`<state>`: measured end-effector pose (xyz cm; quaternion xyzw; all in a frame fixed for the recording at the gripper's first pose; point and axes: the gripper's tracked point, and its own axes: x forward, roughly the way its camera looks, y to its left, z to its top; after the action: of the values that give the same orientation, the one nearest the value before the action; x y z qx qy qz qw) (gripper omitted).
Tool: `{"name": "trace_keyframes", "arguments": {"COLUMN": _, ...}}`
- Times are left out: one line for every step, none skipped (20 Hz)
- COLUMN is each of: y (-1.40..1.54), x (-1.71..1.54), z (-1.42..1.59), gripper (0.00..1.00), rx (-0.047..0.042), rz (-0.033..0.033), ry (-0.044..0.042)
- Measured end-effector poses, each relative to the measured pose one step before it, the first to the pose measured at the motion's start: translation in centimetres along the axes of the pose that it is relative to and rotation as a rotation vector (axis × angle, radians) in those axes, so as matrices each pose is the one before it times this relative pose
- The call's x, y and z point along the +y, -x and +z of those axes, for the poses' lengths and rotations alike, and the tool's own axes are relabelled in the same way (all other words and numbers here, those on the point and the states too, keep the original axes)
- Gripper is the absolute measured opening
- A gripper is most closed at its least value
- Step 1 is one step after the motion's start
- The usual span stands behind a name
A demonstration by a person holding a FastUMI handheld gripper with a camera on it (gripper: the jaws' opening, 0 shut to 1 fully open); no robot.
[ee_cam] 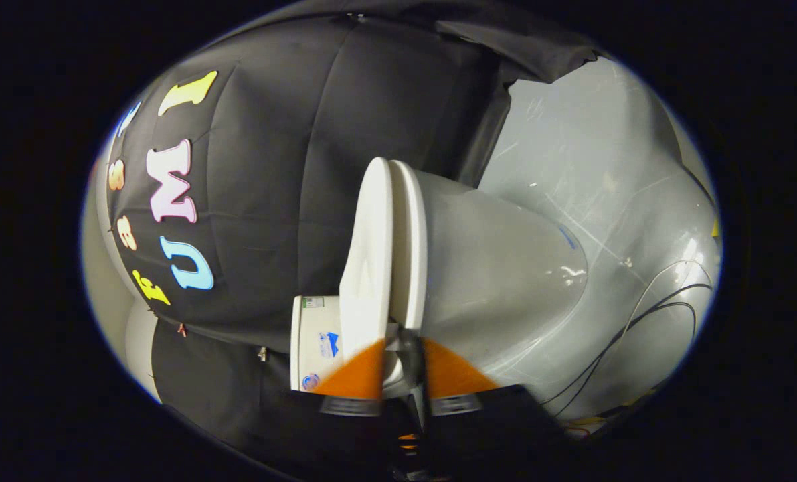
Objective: Open the toilet lid.
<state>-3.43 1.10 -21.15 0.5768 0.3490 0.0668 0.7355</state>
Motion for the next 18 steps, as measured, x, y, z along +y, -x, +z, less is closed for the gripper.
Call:
{"name": "trace_keyframes", "arguments": {"y": -0.157, "x": -0.127, "z": -0.839, "gripper": 0.12, "rx": 0.00406, "rz": -0.00525, "ry": 0.00158}}
{"name": "trace_keyframes", "arguments": {"y": -0.249, "x": -0.129, "z": -0.127, "gripper": 0.12, "rx": 0.00089, "rz": 0.00490, "ry": -0.00531}}
{"name": "trace_keyframes", "arguments": {"y": 0.405, "x": 0.423, "z": -0.059, "gripper": 0.12, "rx": -0.00154, "rz": 0.00661, "ry": 0.00151}}
{"name": "trace_keyframes", "arguments": {"y": 0.238, "x": 0.122, "z": -0.065, "gripper": 0.12, "rx": 0.00241, "rz": 0.00441, "ry": -0.00180}}
{"name": "trace_keyframes", "arguments": {"y": 0.285, "x": 0.081, "z": 0.236, "gripper": 0.12, "rx": -0.00488, "rz": 0.00511, "ry": -0.00933}}
{"name": "trace_keyframes", "arguments": {"y": 0.030, "x": 0.096, "z": 0.045, "gripper": 0.12, "rx": -0.00118, "rz": 0.00681, "ry": -0.00525}}
{"name": "trace_keyframes", "arguments": {"y": 0.133, "x": 0.056, "z": 0.036, "gripper": 0.11, "rx": -0.00442, "rz": 0.01164, "ry": -0.00810}}
{"name": "trace_keyframes", "arguments": {"y": 0.374, "x": -0.016, "z": 0.448, "gripper": 0.11, "rx": -0.02043, "rz": 0.00254, "ry": -0.00770}}
{"name": "trace_keyframes", "arguments": {"y": -0.159, "x": 0.218, "z": -0.035, "gripper": 0.07, "rx": -0.01370, "rz": -0.00352, "ry": 0.00205}}
{"name": "trace_keyframes", "arguments": {"y": -0.247, "x": 0.019, "z": -0.478, "gripper": 0.04, "rx": 0.00632, "rz": -0.00575, "ry": 0.02954}}
{"name": "trace_keyframes", "arguments": {"y": -0.123, "x": -0.089, "z": 0.147, "gripper": 0.05, "rx": -0.00870, "rz": -0.00781, "ry": 0.02496}}
{"name": "trace_keyframes", "arguments": {"y": 0.083, "x": 0.024, "z": 0.020, "gripper": 0.05, "rx": 0.00854, "rz": -0.00950, "ry": 0.00956}}
{"name": "trace_keyframes", "arguments": {"y": 0.060, "x": 0.118, "z": 0.266, "gripper": 0.05, "rx": -0.00285, "rz": -0.00982, "ry": 0.01346}}
{"name": "trace_keyframes", "arguments": {"y": 0.011, "x": 0.062, "z": -0.158, "gripper": 0.05, "rx": 0.00767, "rz": -0.01615, "ry": 0.00665}}
{"name": "trace_keyframes", "arguments": {"y": 0.037, "x": 0.242, "z": 0.253, "gripper": 0.05, "rx": -0.01270, "rz": -0.01255, "ry": 0.00475}}
{"name": "trace_keyframes", "arguments": {"y": 0.012, "x": 0.479, "z": 0.061, "gripper": 0.05, "rx": -0.00108, "rz": -0.00857, "ry": 0.00780}}
{"name": "trace_keyframes", "arguments": {"y": 0.324, "x": 0.328, "z": 0.080, "gripper": 0.05, "rx": -0.00479, "rz": -0.01717, "ry": 0.01504}}
{"name": "trace_keyframes", "arguments": {"y": 0.066, "x": 0.409, "z": -0.069, "gripper": 0.05, "rx": 0.00223, "rz": -0.01877, "ry": 0.01955}}
